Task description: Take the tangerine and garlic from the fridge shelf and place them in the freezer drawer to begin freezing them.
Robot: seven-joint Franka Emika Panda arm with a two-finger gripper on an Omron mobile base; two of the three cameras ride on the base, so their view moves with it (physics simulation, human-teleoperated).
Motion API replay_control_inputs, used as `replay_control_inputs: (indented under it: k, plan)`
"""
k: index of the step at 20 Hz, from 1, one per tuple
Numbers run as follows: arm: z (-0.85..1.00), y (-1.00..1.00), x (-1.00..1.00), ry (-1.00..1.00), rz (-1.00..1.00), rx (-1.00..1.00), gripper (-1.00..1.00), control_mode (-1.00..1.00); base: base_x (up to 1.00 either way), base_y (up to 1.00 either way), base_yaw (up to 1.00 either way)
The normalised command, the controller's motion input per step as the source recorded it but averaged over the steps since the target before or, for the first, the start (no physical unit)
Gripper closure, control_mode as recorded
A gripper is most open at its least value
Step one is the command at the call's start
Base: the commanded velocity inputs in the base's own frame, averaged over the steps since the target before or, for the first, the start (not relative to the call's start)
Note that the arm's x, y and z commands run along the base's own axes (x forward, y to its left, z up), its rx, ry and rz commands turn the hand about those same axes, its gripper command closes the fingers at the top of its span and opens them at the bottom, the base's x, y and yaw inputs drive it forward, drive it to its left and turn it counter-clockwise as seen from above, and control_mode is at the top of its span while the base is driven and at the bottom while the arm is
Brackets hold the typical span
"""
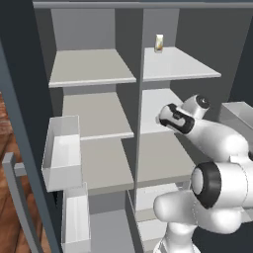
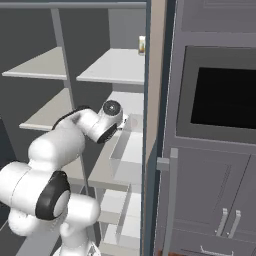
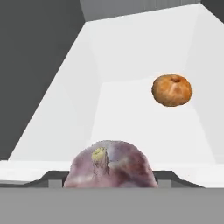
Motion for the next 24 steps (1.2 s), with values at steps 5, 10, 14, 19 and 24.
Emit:
replay_control_inputs:
  k: [5,10,14,19,24]
  plan:
    - [1.00,0.00,-1.00,-0.02,0.00,0.00,1.00,-1.00,0.00,0.00,0.00]
    - [1.00,0.00,-1.00,0.13,0.00,-0.01,1.00,-1.00,0.00,0.00,0.00]
    - [0.88,0.00,-0.99,0.25,0.00,-0.06,1.00,-1.00,0.00,0.00,0.00]
    - [0.41,0.13,-0.42,0.03,0.00,-0.06,1.00,-1.00,0.00,0.00,0.00]
    - [0.00,0.00,-0.02,0.00,0.00,0.00,1.00,1.00,-0.10,-0.01,0.00]
